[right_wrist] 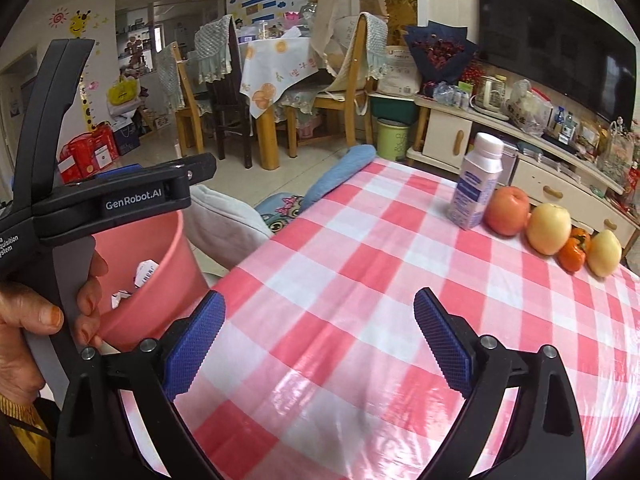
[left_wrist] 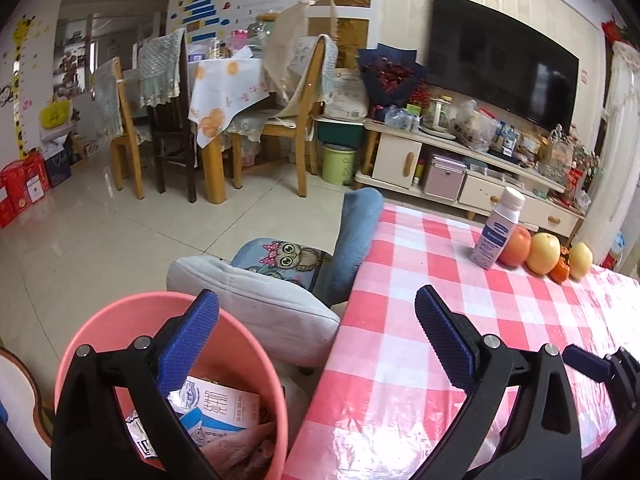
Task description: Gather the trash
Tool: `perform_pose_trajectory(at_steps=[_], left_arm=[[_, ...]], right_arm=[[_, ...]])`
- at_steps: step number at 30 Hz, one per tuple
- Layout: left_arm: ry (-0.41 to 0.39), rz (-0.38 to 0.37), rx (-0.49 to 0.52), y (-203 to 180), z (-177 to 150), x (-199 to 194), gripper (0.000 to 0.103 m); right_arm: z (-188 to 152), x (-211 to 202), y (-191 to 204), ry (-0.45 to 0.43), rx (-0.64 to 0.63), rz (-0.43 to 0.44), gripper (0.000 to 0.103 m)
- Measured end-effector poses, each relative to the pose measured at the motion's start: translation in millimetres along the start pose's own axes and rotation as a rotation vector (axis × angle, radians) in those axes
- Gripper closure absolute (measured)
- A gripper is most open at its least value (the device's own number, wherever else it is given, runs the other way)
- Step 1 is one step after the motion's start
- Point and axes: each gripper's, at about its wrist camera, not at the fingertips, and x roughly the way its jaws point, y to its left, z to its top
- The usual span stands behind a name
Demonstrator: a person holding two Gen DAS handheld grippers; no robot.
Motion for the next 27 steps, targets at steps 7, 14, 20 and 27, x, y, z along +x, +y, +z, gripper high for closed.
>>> perform_pose_trajectory(at_steps=[7,14,20,27], left_arm=[[0.015,-0.072,0.015,-18,-2,0,0.004],[0.045,-0.110,0.063,-44,-7,3,0.004],[0.050,-0.125,0.115,-70,-14,2,0.004],[0.078,-0.240,0.038,-90,-18,2,0.004]], right_arm=[[-9,-12,-22,-0.011,0.013,-0.036,0.009],[-17,-26,-49,-0.023,0.031,-0.080,0.009],[-25,-39,-77,-0.040,0.056,-0.122,0.009],[-37,-52,-106,-0.061,0.080,-0.178,0.009]])
